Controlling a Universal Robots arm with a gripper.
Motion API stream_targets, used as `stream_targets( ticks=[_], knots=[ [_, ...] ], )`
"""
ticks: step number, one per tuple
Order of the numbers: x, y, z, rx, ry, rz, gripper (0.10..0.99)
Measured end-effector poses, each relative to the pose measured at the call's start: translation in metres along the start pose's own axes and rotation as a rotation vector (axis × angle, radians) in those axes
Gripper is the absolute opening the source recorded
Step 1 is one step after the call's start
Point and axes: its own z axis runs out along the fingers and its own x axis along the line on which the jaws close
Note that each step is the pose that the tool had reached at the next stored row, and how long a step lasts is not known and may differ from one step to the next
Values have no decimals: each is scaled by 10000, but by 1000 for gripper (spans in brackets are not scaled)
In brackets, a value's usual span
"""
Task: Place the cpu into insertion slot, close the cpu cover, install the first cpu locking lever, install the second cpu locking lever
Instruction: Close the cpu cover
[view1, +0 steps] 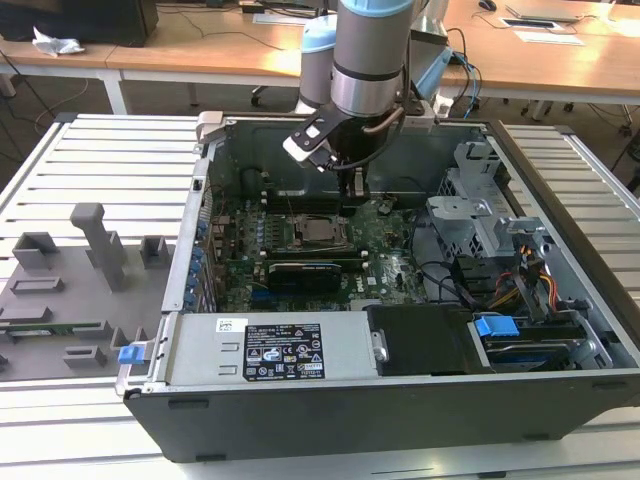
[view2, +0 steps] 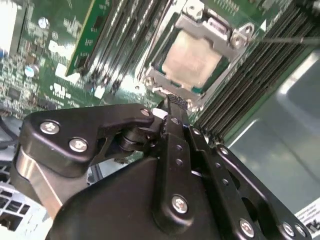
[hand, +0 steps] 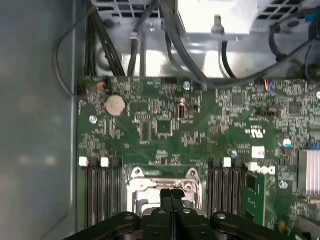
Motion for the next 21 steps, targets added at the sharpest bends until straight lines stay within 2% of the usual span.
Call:
stream_targets(
  ticks=[3, 4, 5, 8, 13, 17, 21],
  knots=[
    [-21, -93, 17, -2, -2, -1, 106],
    [-24, -221, 30, 0, -4, 0, 106],
    [-23, -307, 38, 0, -4, 0, 106],
    [-24, -307, 37, 3, -16, -161, 106],
    [-24, -307, 38, 15, -109, -1119, 106],
    [-23, -307, 38, 21, -135, -1859, 106],
    [-23, -307, 38, 35, -211, -2825, 106]
  ],
)
